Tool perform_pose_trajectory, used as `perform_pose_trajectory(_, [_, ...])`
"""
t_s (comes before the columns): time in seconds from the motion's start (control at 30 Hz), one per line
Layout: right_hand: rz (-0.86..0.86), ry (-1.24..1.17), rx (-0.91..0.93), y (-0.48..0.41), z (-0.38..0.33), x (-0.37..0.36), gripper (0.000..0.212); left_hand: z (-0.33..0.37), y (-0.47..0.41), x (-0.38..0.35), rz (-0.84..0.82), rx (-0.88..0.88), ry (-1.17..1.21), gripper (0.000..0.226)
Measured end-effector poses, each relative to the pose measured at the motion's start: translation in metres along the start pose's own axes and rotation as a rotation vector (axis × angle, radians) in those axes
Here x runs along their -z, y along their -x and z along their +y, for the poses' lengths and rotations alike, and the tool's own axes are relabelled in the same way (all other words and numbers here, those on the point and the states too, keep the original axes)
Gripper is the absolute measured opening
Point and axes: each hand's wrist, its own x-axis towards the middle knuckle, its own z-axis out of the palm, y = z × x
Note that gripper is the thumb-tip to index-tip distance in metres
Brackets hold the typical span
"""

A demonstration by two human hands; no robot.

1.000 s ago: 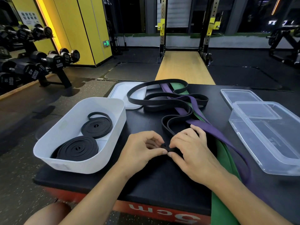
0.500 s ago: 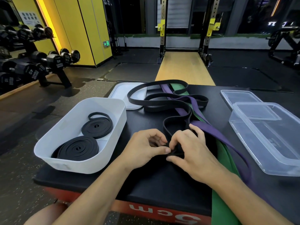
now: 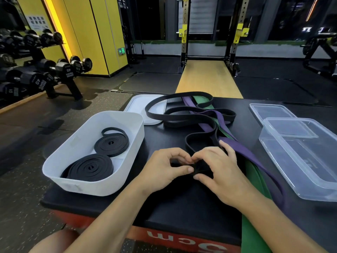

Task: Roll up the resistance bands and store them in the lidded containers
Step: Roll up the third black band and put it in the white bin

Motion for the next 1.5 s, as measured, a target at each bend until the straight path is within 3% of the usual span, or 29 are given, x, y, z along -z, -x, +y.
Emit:
perform_pose_trajectory(0.2, [0.023, -0.035, -0.057, -0.003, -0.007, -0.005, 0.069, 0.004, 0.002, -0.001, -0.012, -0.004, -0.035, 0.014])
perform_pose_trajectory(0.4, [0.025, 0.065, -0.063, -0.005, -0.006, -0.005, 0.073, 0.004, 0.0, -0.005, -0.016, -0.005, -0.045, 0.014])
perform_pose_trajectory(0.73, [-0.029, 0.093, -0.018, -0.004, -0.003, -0.008, 0.054, 0.009, -0.002, -0.003, 0.002, 0.041, -0.054, 0.047])
perform_pose_trajectory(0.93, [0.012, 0.059, -0.075, -0.005, -0.003, -0.009, 0.052, 0.004, 0.0, -0.005, -0.011, 0.017, -0.01, 0.027])
perform_pose_trajectory(1.07, [0.038, 0.152, -0.079, -0.007, -0.008, -0.011, 0.051, 0.003, 0.003, -0.011, 0.096, -0.056, -0.253, 0.009])
perform_pose_trajectory(1.2, [0.001, 0.159, -0.07, -0.012, -0.009, -0.011, 0.056, 0.004, -0.002, -0.009, 0.061, 0.027, -0.235, 0.016])
perform_pose_trajectory(1.37, [-0.088, -0.099, -0.074, 0.0, 0.008, 0.0, 0.032, 0.007, -0.003, -0.008, 0.053, 0.075, -0.115, 0.039])
perform_pose_trajectory(1.5, [-0.113, -0.037, -0.032, 0.004, 0.01, 0.002, 0.041, 0.006, -0.005, -0.005, 0.039, 0.094, -0.123, 0.036])
